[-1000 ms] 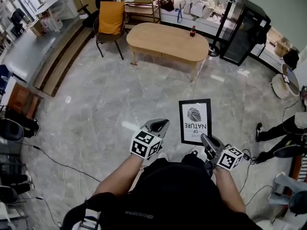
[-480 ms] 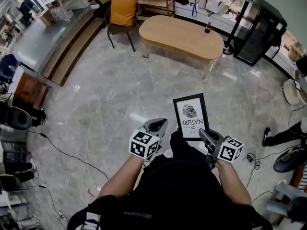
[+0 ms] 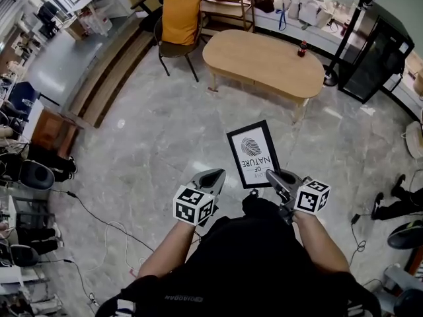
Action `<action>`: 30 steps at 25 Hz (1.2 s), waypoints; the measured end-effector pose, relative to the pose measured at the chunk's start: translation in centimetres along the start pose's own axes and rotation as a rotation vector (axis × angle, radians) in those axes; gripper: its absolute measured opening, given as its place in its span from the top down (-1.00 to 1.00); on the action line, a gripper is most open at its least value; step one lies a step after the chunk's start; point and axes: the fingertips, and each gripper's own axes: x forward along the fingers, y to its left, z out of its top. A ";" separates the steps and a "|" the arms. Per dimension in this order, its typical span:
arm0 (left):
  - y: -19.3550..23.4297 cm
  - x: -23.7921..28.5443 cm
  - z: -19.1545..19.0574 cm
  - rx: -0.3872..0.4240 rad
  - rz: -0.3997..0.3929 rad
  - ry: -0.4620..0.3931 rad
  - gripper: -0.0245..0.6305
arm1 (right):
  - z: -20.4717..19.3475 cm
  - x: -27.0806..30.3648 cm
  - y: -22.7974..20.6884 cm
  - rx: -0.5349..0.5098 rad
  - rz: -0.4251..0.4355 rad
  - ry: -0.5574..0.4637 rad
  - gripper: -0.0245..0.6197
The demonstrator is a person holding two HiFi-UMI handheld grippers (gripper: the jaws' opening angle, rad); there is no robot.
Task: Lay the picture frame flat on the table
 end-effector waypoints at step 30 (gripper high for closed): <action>8.0 23.9 16.0 0.128 -0.160 0.126 0.91 | 17.4 2.4 -21.6 0.183 -0.244 -0.191 0.85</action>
